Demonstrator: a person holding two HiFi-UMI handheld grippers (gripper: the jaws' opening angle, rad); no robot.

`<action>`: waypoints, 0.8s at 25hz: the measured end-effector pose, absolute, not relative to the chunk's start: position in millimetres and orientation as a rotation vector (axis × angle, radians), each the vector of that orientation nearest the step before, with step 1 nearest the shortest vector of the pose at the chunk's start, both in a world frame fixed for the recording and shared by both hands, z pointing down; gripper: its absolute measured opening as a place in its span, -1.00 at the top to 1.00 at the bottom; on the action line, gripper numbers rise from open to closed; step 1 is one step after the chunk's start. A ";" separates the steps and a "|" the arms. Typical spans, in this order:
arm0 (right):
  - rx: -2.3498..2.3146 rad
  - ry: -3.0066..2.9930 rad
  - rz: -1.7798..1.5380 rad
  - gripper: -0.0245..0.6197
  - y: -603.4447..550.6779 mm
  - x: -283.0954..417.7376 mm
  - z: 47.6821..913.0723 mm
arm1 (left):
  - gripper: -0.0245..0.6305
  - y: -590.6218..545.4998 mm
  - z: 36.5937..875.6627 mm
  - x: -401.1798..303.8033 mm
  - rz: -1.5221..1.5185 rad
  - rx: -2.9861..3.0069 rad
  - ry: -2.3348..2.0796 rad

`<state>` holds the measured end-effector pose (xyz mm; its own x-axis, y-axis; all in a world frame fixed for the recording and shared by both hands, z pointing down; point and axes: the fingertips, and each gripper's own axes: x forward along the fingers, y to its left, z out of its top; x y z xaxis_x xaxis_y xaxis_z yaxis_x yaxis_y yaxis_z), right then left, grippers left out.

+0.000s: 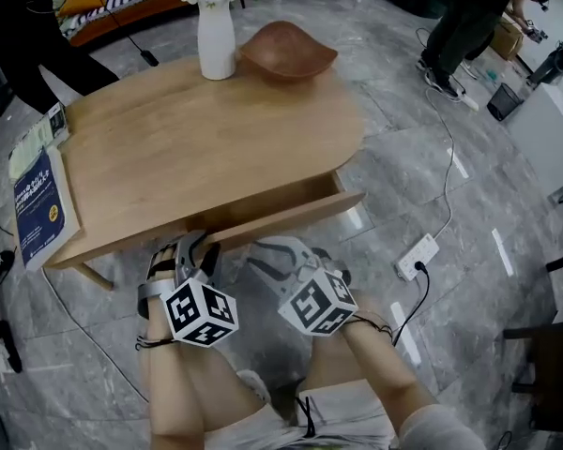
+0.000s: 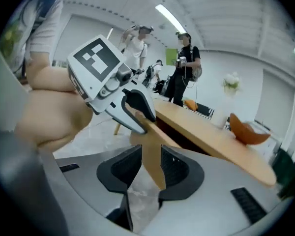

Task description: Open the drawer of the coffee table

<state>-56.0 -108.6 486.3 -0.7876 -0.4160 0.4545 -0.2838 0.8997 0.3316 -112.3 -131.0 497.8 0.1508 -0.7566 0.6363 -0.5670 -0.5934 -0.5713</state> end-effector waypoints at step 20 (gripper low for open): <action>0.353 -2.245 -0.577 0.53 -149.4 -72.5 492.6 | 0.51 -137.4 495.7 -94.3 -1.297 -2.300 1.256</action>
